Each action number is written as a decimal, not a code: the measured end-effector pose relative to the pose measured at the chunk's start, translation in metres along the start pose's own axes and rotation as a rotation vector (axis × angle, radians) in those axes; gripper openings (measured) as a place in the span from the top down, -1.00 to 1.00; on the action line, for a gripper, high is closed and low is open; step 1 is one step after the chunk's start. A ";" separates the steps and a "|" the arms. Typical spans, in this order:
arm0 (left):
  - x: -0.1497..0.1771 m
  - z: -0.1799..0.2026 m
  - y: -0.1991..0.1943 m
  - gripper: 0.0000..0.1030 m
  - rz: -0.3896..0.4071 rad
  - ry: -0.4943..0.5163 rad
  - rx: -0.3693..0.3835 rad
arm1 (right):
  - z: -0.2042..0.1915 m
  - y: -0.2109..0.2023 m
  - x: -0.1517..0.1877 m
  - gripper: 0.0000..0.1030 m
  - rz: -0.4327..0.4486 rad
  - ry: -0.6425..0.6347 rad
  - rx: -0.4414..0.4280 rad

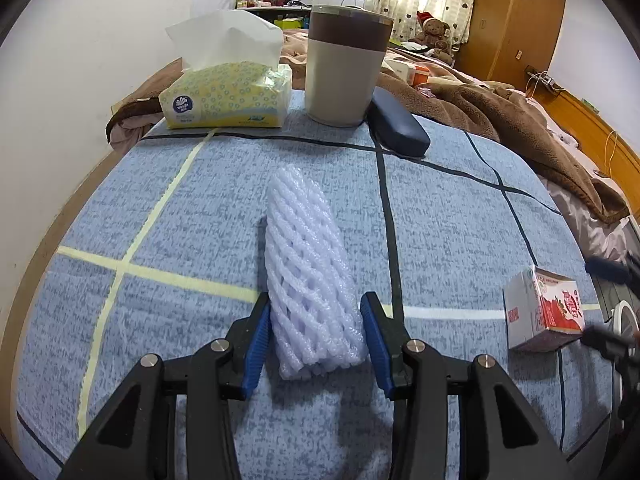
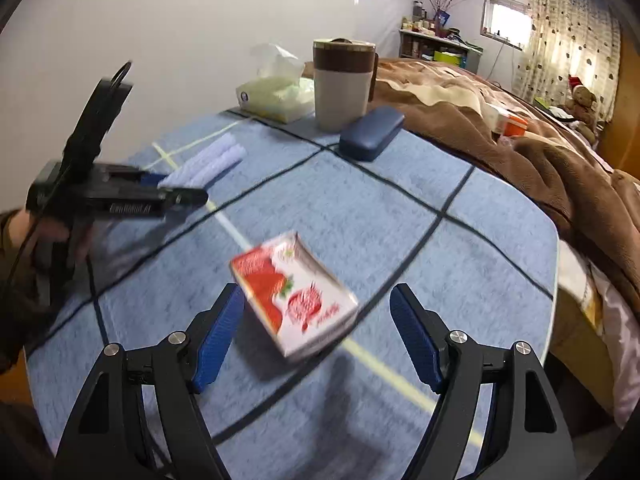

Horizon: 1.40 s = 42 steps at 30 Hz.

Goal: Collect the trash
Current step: 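Grasp the white foam net sleeve with the left tool while the right tool grasps the strawberry milk carton, then carry the foam sleeve and strawberry carton over the white bin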

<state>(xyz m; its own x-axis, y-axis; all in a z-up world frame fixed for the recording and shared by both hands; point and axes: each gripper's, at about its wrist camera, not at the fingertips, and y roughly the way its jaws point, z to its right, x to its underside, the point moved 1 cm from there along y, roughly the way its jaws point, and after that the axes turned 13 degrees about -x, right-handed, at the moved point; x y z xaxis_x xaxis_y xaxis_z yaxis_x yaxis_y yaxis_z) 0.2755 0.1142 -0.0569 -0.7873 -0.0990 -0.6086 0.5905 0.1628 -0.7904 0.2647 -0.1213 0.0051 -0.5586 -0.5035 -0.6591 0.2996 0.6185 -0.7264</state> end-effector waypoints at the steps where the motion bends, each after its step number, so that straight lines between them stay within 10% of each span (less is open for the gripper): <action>1: 0.000 0.000 0.000 0.10 0.000 0.001 -0.001 | -0.002 0.004 0.000 -0.50 -0.009 -0.008 -0.008; 16: -0.002 0.001 0.003 0.10 0.007 -0.004 0.001 | -0.007 0.032 0.006 -0.46 -0.061 0.066 -0.067; 42: 0.040 0.056 -0.103 0.23 0.134 0.105 0.132 | -0.040 -0.077 0.050 -0.34 0.230 0.234 0.134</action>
<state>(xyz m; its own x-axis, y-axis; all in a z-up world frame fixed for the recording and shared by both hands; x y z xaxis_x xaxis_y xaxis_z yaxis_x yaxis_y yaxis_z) 0.1933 0.0381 -0.0040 -0.7106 0.0186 -0.7033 0.7035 0.0373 -0.7097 0.1827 -0.1698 0.0363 -0.6224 -0.1986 -0.7571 0.5280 0.6075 -0.5934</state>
